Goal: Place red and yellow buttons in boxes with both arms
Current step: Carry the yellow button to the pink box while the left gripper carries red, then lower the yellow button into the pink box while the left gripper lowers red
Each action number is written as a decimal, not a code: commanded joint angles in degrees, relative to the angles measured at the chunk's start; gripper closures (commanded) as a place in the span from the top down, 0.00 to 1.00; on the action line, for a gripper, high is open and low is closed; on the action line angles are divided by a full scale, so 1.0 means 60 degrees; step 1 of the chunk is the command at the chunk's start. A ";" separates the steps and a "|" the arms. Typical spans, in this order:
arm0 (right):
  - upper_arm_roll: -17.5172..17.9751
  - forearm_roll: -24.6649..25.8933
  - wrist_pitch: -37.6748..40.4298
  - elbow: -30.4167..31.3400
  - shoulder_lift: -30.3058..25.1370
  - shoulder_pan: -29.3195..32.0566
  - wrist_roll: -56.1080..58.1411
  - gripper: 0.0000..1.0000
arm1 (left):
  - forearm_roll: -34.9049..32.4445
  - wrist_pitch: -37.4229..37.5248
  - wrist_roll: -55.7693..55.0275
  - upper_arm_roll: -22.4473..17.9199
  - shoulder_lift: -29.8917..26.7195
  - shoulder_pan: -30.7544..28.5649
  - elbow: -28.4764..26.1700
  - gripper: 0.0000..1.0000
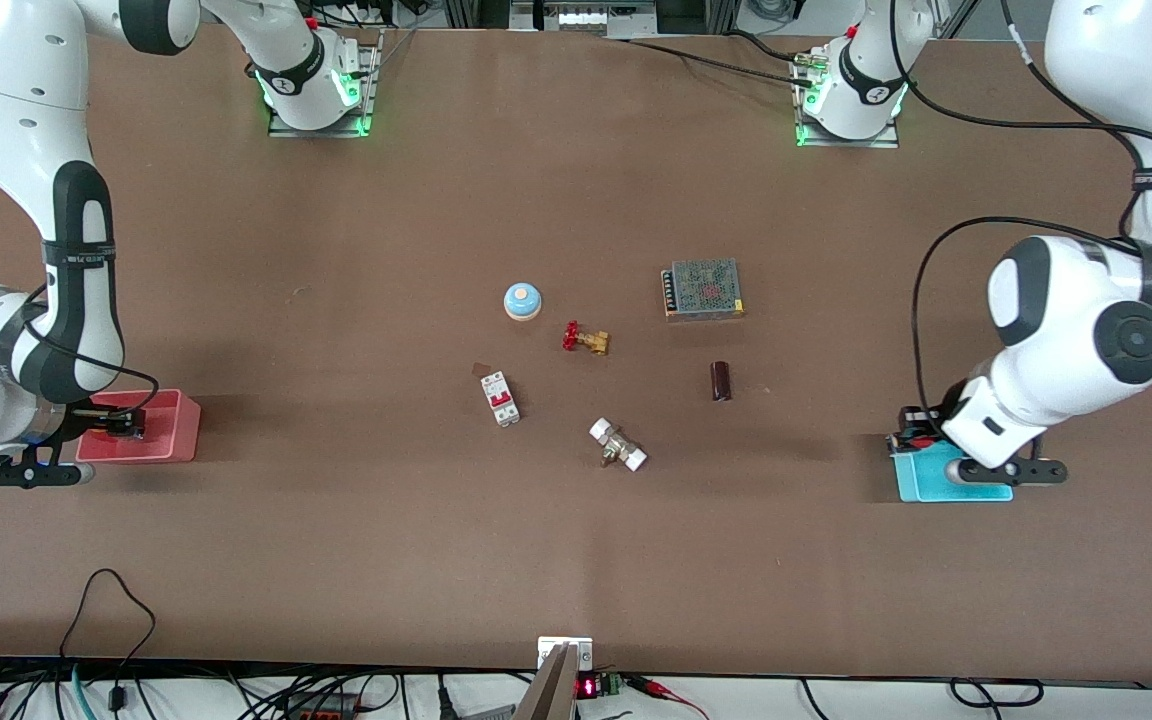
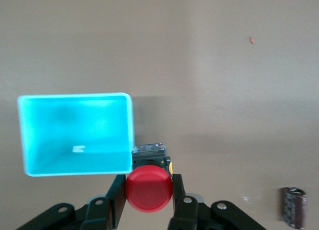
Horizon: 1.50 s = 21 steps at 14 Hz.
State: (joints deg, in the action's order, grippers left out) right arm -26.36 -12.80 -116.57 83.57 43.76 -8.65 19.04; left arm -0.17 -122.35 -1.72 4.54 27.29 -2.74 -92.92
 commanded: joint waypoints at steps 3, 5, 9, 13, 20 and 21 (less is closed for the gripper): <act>0.0072 -0.0225 -0.0142 -0.0012 0.0235 0.0137 0.0211 0.29 | -0.0191 0.0104 0.1119 0.0079 0.0519 -0.0626 0.0677 0.22; 0.0072 -0.0283 -0.0156 -0.0012 0.0353 0.0152 0.0211 0.29 | -0.0206 -0.0172 0.1296 0.0079 0.0710 -0.0919 0.0663 0.22; 0.0072 -0.0474 -0.0331 -0.0027 0.0514 0.0152 0.0226 0.29 | -0.0191 -0.0597 0.1561 0.0079 0.1193 -0.1242 0.0648 0.22; 0.0086 -0.0489 -0.0581 -0.0027 0.0690 0.0152 0.0372 0.35 | -0.0191 -0.0673 0.1546 0.0079 0.1720 -0.1243 0.0633 0.23; 0.0072 -0.0855 -0.0640 -0.0027 0.0735 0.0152 0.0372 1.00 | -0.0191 -0.1010 0.1546 0.0079 0.1956 -0.1228 0.0604 0.59; 0.0072 -0.0855 -0.0596 -0.0041 0.0691 0.0137 0.0358 1.00 | -0.0191 -0.1010 0.1532 0.0079 0.1941 -0.1214 0.0633 0.66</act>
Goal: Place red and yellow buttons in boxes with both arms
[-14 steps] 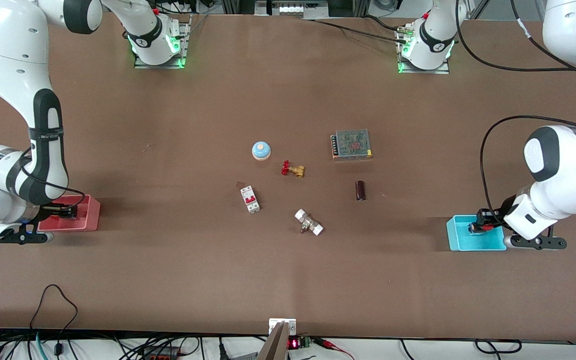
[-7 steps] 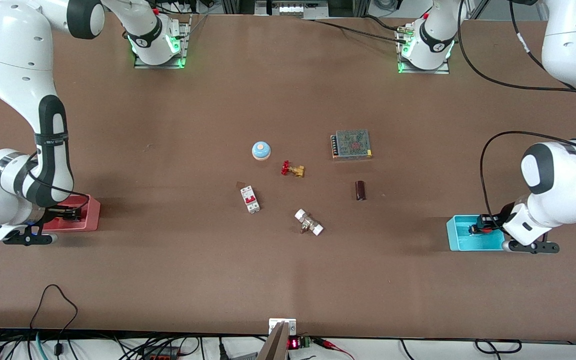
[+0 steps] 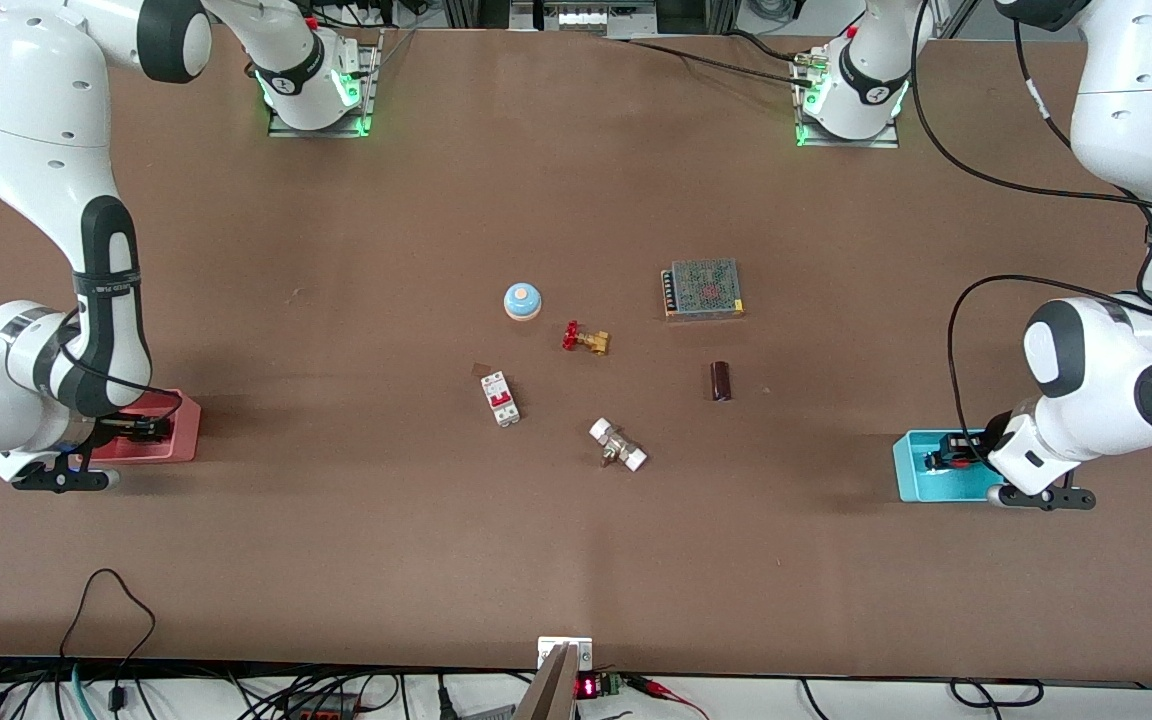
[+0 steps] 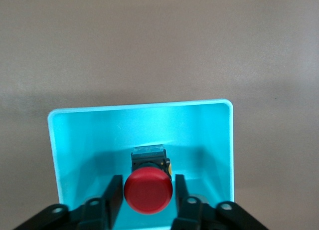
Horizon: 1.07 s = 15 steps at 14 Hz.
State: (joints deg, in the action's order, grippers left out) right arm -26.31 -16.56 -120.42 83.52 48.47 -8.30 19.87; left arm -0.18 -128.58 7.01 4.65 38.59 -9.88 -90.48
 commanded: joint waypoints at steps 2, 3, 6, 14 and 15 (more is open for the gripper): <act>0.0049 -0.0229 0.0191 -0.0077 -0.0488 -0.0008 0.0204 1.00 | -0.0190 0.0028 -0.0054 0.0060 0.0014 0.0050 0.0270 0.85; 0.0035 -0.0229 0.0323 -0.0092 -0.0722 0.0021 0.0218 1.00 | -0.0190 0.0028 -0.0083 0.0060 -0.0015 0.0065 0.0285 0.93; -0.0024 -0.0214 0.0821 -0.0077 -0.1528 0.0036 0.0233 1.00 | -0.0190 0.0159 -0.0317 0.0075 -0.0599 0.0079 0.0270 1.00; -0.0009 -0.0082 0.2548 -0.0107 -0.3813 -0.1032 -0.0146 1.00 | -0.0220 0.2589 -0.0948 0.0207 -0.2883 0.0182 0.0153 1.00; 0.0020 -0.0053 0.2797 -0.0107 -0.4106 -0.1120 -0.0394 1.00 | -0.0220 0.2896 -0.0933 0.0207 -0.3176 0.0182 0.0153 1.00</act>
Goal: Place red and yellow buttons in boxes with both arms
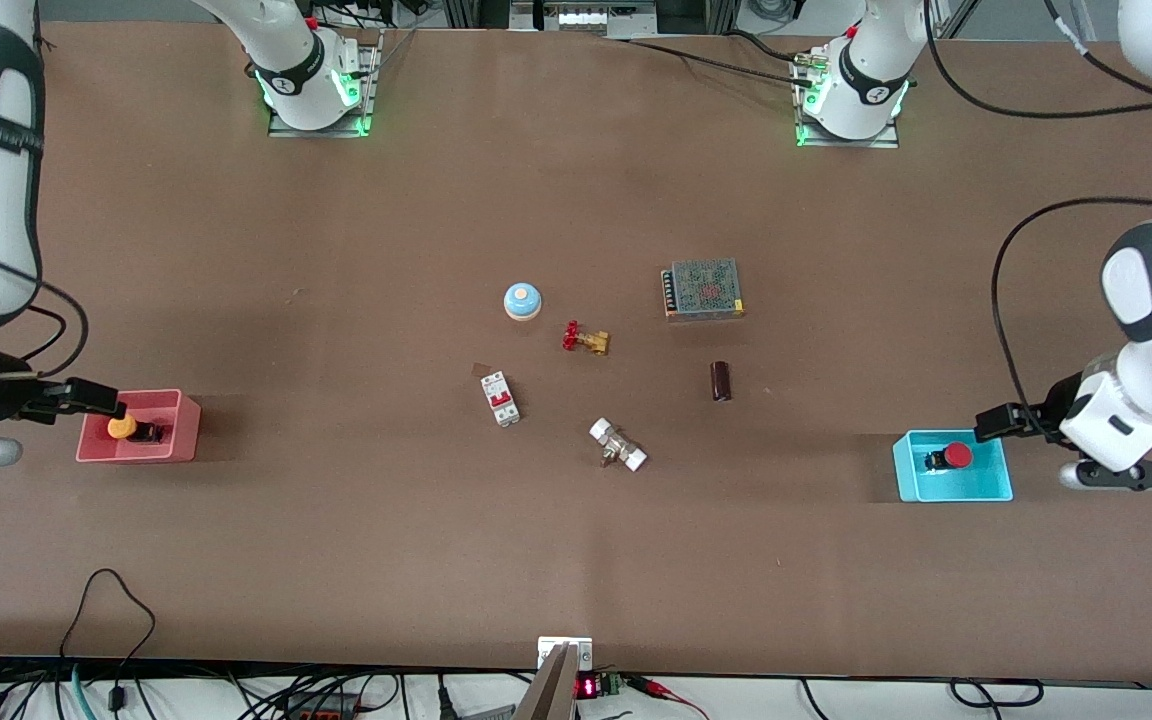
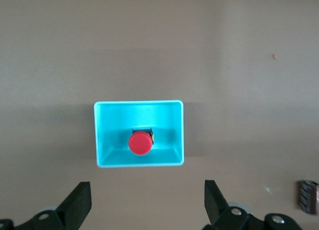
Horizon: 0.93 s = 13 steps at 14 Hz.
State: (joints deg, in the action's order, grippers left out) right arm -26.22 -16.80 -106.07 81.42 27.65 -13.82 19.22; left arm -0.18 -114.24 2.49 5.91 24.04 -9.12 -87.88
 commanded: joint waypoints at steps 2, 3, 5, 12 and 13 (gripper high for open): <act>-0.0040 -0.0027 0.0846 0.0229 -0.0960 -0.0420 -0.0610 1.00 | -0.0220 0.1035 -0.0108 0.0040 -0.1425 0.0055 -0.0295 1.00; -0.0054 -0.0027 0.1008 0.0214 -0.1078 -0.0479 -0.0626 1.00 | -0.0220 0.1342 -0.0108 0.0098 -0.1762 0.0055 -0.0295 1.00; -0.0040 -0.0027 0.1198 0.0055 -0.1312 -0.0465 -0.0611 1.00 | -0.0220 0.1753 -0.0108 0.0172 -0.2348 0.0055 -0.0295 1.00; 0.3056 0.2284 0.2691 -0.0825 -0.1869 0.1492 -0.2011 1.00 | -0.0220 0.2355 -0.0035 0.0553 -0.3771 0.0011 -0.0748 1.00; 0.3704 0.2462 0.2723 -0.0826 -0.1884 0.2020 -0.2467 1.00 | -0.0220 0.2370 -0.0005 0.0626 -0.3975 -0.0003 -0.0924 1.00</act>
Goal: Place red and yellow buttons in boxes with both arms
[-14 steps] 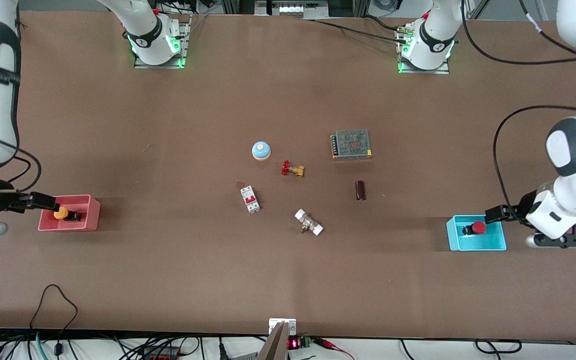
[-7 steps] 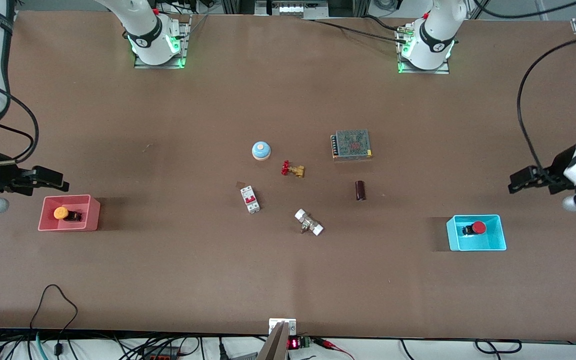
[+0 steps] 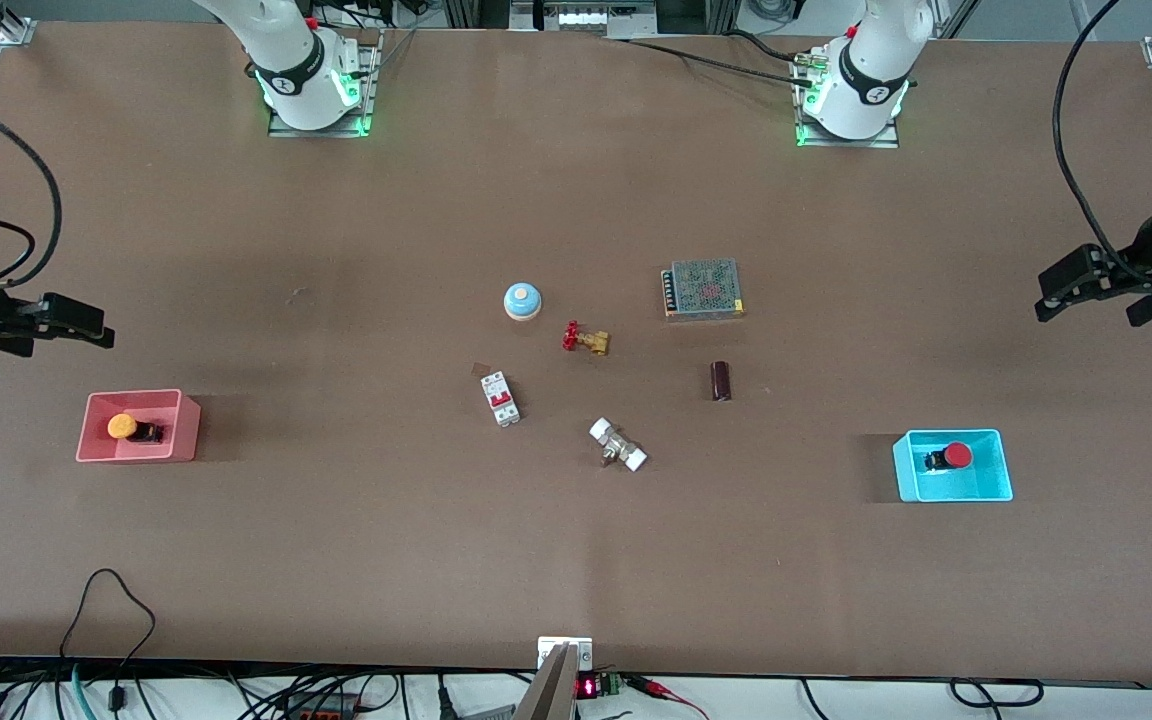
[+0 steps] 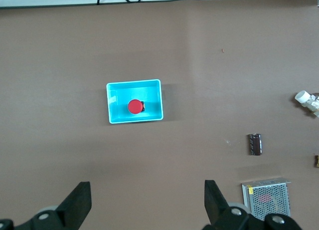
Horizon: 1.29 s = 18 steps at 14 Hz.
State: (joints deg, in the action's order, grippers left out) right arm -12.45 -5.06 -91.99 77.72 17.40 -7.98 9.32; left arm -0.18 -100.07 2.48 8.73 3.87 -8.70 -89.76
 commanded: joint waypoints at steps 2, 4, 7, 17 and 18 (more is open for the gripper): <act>0.1723 0.0580 0.0376 -0.0194 -0.0395 0.1491 -0.0923 1.00 | -0.0219 -0.0005 0.0492 0.0171 -0.1126 -0.0146 -0.1151 1.00; 0.1446 0.0537 0.0507 -0.0150 -0.0425 0.1579 -0.0603 1.00 | -0.0219 -0.0064 0.0757 0.0171 -0.1536 -0.0175 -0.1606 1.00; 0.1444 0.0973 0.1225 0.0111 -0.0673 0.1492 -0.0673 1.00 | -0.0205 -0.0108 0.0920 0.0171 -0.1816 -0.0248 -0.1769 1.00; 0.1547 0.1298 0.0903 0.1505 -0.2051 0.1359 -0.0996 1.00 | -0.0190 -0.0123 0.0758 0.0084 -0.1846 -0.0395 -0.1710 1.00; 0.1533 0.1298 0.0918 0.1505 -0.2051 0.1374 -0.0996 1.00 | -0.0190 -0.0108 0.0744 0.0084 -0.1846 -0.0395 -0.1710 1.00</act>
State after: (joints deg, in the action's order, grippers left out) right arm -3.69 2.18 -86.60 85.15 6.32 0.01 4.40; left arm -0.19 -100.27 6.32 8.94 -6.16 -10.64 -99.03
